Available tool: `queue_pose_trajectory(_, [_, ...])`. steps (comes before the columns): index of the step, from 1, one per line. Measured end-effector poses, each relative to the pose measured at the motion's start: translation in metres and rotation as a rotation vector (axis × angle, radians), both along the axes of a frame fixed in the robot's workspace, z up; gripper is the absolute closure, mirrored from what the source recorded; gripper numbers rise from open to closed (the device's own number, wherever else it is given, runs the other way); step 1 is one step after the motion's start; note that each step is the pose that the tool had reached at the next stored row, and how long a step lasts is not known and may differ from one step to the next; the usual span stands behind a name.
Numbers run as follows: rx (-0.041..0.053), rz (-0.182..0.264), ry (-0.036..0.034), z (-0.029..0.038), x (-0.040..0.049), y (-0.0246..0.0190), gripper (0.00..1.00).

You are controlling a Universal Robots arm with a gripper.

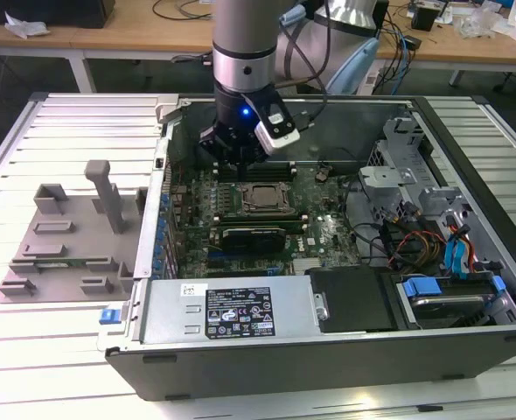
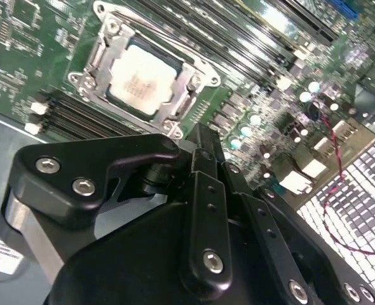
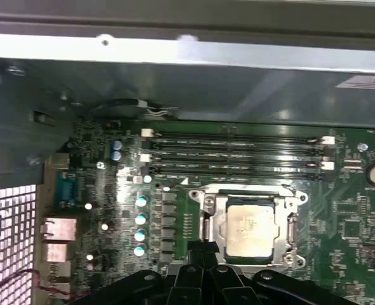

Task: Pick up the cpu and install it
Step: 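Install the first cpu locking lever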

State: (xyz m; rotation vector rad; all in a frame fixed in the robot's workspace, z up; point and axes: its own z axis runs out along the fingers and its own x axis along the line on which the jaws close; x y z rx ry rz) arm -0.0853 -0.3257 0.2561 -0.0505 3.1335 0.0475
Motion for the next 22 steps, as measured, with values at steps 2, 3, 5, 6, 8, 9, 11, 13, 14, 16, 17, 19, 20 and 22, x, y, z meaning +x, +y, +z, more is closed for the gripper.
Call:
queue_pose_trajectory(2, [0.0001, 0.000, 0.0000, 0.0000, -0.0055, 0.0001, 0.89])
queue_pose_trajectory(3, [0.0001, 0.000, -0.0001, 0.0000, -0.0088, 0.0002, 0.89])
queue_pose_trajectory(5, [0.0001, 0.000, 0.0000, 0.0000, -0.0148, 0.0003, 0.89])
queue_pose_trajectory(6, [0.0002, 0.000, -0.0001, -0.0001, -0.0167, 0.0005, 0.89])
queue_pose_trajectory(8, [-0.0001, 0.000, 0.0000, 0.0048, -0.0168, 0.0006, 0.89])
queue_pose_trajectory(9, [-0.0008, 0.000, -0.0001, 0.0101, -0.0168, 0.0006, 0.89])
queue_pose_trajectory(11, [-0.0032, 0.000, -0.0001, 0.0186, -0.0168, 0.0006, 0.89])
queue_pose_trajectory(13, [-0.0031, 0.000, -0.0002, 0.0193, -0.0168, 0.0006, 0.89])
queue_pose_trajectory(14, [-0.0032, -0.001, -0.0002, 0.0193, -0.0174, 0.0007, 0.89])
queue_pose_trajectory(16, [-0.0027, 0.000, 0.0000, 0.0180, -0.0247, 0.0009, 0.89])
queue_pose_trajectory(17, [-0.0006, 0.000, -0.0002, 0.0171, -0.0280, 0.0009, 0.89])
queue_pose_trajectory(19, [0.0215, 0.000, -0.0011, 0.0156, -0.0341, 0.0009, 0.89])
queue_pose_trajectory(20, [0.0390, 0.000, -0.0017, 0.0155, -0.0348, 0.0009, 0.89])
queue_pose_trajectory(22, [0.1170, 0.000, -0.0037, 0.0150, -0.0361, 0.0009, 0.89])
